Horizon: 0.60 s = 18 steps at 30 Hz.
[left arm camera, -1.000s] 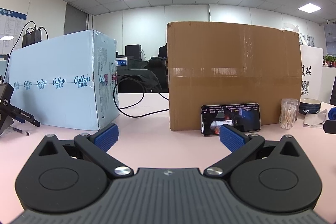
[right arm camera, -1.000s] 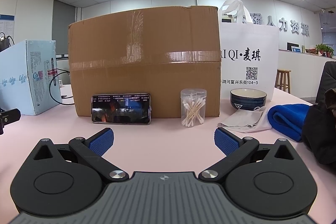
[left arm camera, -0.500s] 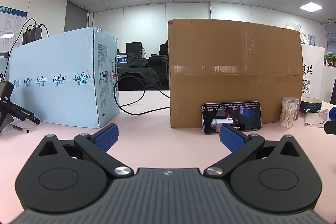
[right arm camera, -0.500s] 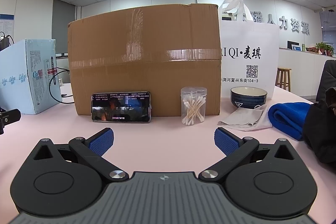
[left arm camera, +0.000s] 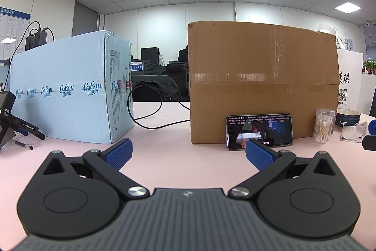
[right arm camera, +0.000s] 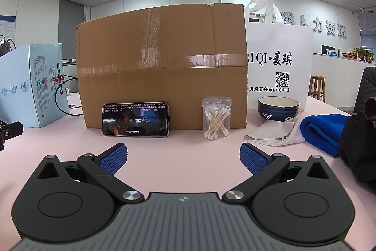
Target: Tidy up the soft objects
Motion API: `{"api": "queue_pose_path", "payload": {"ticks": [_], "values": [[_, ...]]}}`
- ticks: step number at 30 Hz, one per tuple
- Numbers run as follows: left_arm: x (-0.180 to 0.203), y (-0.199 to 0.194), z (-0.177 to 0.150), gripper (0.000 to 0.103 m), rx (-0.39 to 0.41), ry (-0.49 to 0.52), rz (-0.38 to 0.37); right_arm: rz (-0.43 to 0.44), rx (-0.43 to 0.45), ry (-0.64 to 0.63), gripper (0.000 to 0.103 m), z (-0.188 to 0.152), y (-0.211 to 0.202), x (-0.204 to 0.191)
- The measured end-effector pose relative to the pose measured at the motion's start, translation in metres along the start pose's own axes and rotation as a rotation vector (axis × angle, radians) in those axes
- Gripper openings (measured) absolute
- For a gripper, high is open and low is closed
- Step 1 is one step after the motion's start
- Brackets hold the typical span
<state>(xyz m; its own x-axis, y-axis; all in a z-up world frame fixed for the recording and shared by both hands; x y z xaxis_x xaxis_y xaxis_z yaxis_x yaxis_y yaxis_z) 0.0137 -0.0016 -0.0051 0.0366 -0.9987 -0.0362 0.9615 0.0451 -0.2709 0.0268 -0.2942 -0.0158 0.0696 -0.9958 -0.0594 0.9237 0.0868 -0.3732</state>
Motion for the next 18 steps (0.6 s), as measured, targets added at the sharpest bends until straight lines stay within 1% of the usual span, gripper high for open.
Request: {"api": "queue_pose_path", "payload": {"ticks": [18], "values": [[-0.0016, 0.0017, 0.0005, 0.103, 0.001, 0.004, -0.004, 0.001, -0.006, 0.000, 0.103, -0.0005, 0.0004, 0.0001]]}}
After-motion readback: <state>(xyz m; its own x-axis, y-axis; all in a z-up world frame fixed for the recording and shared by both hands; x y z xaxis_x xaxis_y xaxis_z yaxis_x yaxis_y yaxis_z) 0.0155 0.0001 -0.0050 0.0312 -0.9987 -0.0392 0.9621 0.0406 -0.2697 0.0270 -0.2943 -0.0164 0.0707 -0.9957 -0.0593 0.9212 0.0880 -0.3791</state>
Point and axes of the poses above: each gripper's, at about its wrist camera, not at the fingertips, and y roughly the way its jaws point, x to its right, z to its top, the point moved 3 cm from there along y, roughly the way its jaws point, and after that the axes turned 8 degrees about -x, right-handed, at the moved point
